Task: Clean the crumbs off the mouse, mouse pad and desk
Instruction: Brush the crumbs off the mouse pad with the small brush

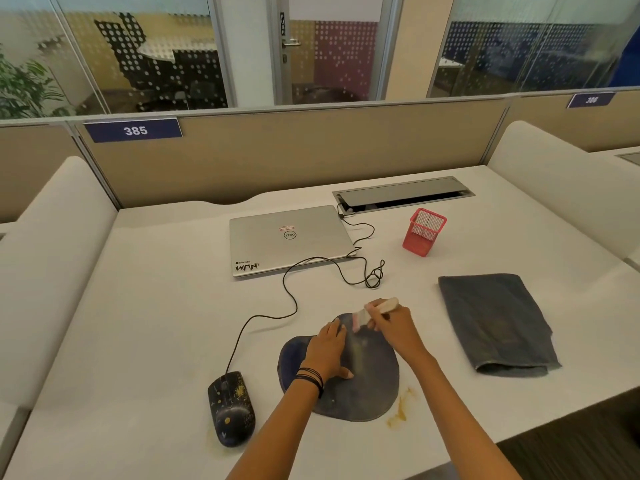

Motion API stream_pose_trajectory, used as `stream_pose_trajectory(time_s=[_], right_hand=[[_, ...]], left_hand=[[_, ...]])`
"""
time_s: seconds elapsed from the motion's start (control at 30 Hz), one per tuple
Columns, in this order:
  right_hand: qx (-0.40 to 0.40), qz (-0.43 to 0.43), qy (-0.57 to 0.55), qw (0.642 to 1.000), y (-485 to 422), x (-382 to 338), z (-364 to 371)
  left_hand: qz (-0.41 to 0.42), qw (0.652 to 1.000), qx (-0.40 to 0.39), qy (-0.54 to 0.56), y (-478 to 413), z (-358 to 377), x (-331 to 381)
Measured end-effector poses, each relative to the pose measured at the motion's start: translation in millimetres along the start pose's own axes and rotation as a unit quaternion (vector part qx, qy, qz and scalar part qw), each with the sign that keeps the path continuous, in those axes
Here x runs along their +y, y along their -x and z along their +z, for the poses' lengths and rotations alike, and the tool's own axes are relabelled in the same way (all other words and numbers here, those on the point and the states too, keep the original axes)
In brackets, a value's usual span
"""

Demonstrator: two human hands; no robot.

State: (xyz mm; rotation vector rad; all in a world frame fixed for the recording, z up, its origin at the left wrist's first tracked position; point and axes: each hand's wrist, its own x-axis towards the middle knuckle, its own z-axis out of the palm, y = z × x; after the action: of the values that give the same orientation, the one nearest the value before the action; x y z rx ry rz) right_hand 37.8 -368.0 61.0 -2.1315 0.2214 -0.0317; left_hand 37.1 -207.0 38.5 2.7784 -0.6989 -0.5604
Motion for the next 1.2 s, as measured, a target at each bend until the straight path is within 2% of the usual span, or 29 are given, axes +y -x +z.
stream_pose_trajectory(time_s=[0.07,0.13,0.3,0.37,0.47,0.6,0.67,0.8,1.0,1.07,1.2], right_hand=[[-0.015,-0.001,0.009,1.000,-7,1,8],[-0.007,0.002,0.064,0.998,-11,4,10],[0.081,0.012,0.247,0.966,-19,-1,0],[0.097,0.001,0.223,0.970,-21,-7,2],[0.101,-0.004,0.088,0.991,-22,-16,12],[0.035,0.005,0.015,0.999,-25,-15,21],[0.019,0.018,0.037,0.999,-24,-8,18],[0.043,0.036,0.177,0.983,-19,7,3],[0.064,0.075,0.269,0.958,2,26,-37],[0.069,0.071,0.239,0.966,11,28,-45],[0.000,0.051,0.037,0.998,27,24,-41]], left_hand=[[-0.004,1.000,-0.002,0.001,0,0,0],[-0.008,1.000,-0.004,-0.001,-1,0,1],[-0.014,1.000,-0.006,0.003,-1,0,1],[-0.014,1.000,-0.005,0.003,-1,1,1],[-0.015,1.000,-0.005,0.001,-1,0,1],[-0.014,1.000,-0.002,0.004,-1,0,0],[-0.013,1.000,-0.001,0.004,-1,0,0],[-0.010,1.000,-0.004,0.004,-1,1,-1],[-0.005,1.000,-0.011,0.001,-2,2,-2],[-0.005,1.000,-0.011,0.001,-2,2,-2],[-0.002,1.000,-0.010,-0.004,-3,1,-2]])
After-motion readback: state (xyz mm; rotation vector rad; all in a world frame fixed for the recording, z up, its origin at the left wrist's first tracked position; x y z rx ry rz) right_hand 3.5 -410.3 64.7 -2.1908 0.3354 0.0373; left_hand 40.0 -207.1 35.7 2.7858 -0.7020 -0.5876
